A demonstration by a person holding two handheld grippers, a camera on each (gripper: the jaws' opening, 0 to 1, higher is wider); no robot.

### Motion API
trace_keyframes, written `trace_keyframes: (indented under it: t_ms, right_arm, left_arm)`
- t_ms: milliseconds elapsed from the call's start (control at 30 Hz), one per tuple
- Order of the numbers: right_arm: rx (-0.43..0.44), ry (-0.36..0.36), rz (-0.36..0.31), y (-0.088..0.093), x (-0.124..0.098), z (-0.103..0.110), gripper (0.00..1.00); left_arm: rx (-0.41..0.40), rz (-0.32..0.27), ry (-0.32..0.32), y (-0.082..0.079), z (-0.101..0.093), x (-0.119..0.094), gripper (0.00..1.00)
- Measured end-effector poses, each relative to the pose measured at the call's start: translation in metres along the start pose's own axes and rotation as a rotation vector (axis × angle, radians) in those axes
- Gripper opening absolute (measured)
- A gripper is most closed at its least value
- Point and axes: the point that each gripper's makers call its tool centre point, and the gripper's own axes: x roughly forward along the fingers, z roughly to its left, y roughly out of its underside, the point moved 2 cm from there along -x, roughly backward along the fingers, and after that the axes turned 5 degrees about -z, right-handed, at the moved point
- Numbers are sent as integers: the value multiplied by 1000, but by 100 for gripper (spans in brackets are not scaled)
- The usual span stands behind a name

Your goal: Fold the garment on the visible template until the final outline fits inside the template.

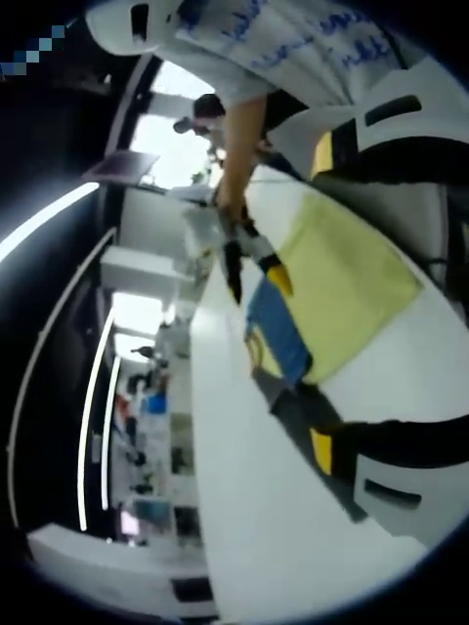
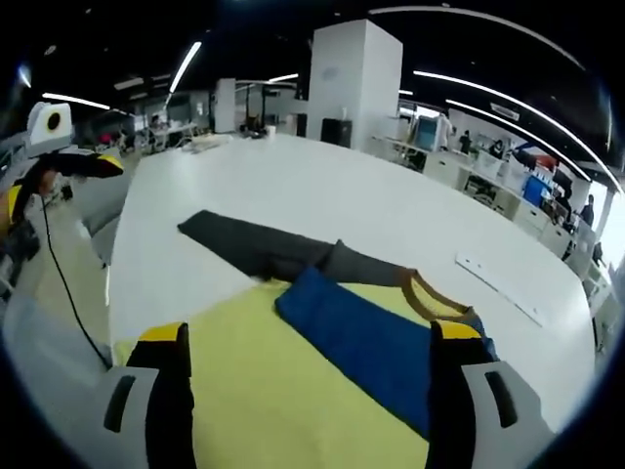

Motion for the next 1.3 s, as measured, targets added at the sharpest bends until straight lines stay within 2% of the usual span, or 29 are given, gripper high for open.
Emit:
trace_keyframes:
  t_ms: [267,400,500,633,767,833,1100,1200,1300]
  right_arm:
    - [35,70,5,8,-25,8,100]
    - [70,71,12,14,-38,15,100]
    - [62,95,19,19,-46,18,100]
    - [62,123,20,22,-61,24,100]
    - [128,140,17,31,-73,26,100]
    - [153,158,14,36,-78,25,100]
    - [161,196,1,35,-104,32,100]
    - [162,201,18,36,-111,35,100]
    - [133,222,27,35,-120,38,100]
  left_arm:
    - [31,10,36,1,1,-8,98]
    - [44,12,44,-1,1,-12,98]
    - [79,37,45,0,3,-14,99]
    - [89,41,50,-2,5,-17,98]
    - [103,55,30,2,14,-18,99]
    - [104,88,34,6,18,-18,99]
    - [110,113,14,8,33,-18,93]
    - [114,135,-4,12,36,-15,92]
    - [115,160,-34,14,50,-14,87]
